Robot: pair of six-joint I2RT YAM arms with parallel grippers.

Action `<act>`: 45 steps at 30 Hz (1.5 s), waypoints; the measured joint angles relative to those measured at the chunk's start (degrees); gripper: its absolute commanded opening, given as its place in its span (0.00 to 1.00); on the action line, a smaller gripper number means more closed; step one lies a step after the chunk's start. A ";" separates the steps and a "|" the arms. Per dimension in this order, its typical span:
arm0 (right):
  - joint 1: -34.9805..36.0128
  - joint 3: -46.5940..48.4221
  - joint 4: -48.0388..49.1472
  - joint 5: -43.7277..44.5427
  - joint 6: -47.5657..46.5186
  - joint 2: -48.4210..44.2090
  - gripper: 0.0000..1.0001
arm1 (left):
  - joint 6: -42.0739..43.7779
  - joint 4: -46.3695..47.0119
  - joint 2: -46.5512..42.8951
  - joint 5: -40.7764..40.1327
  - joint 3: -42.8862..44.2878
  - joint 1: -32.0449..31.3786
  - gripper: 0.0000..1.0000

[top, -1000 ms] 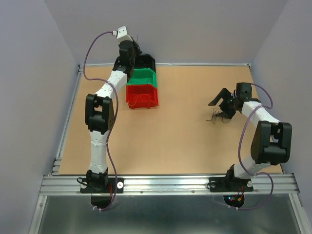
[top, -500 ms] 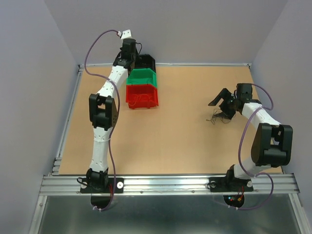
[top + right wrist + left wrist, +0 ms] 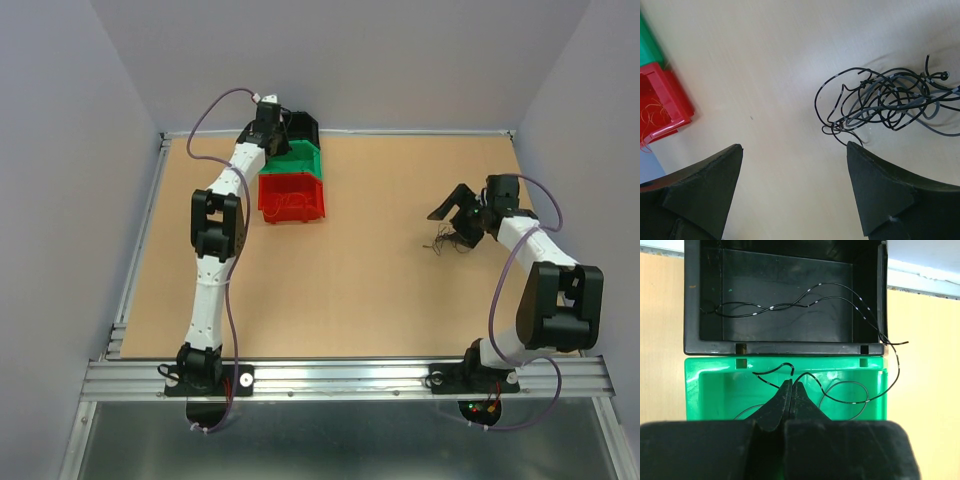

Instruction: Untangle the cables

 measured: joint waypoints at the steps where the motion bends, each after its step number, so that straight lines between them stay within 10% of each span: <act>1: 0.00 0.00 0.04 0.00 0.00 -0.15 0.89 | -0.04 0.02 0.00 0.31 0.00 0.11 0.00; 21: 0.00 -0.17 0.07 -0.20 0.02 -0.74 0.88 | -6.93 17.92 -13.07 4.85 -10.86 0.94 0.00; 45: 0.00 -0.17 0.07 -0.83 0.11 -0.35 0.88 | -19.12 23.74 4.17 0.09 -2.93 3.17 0.06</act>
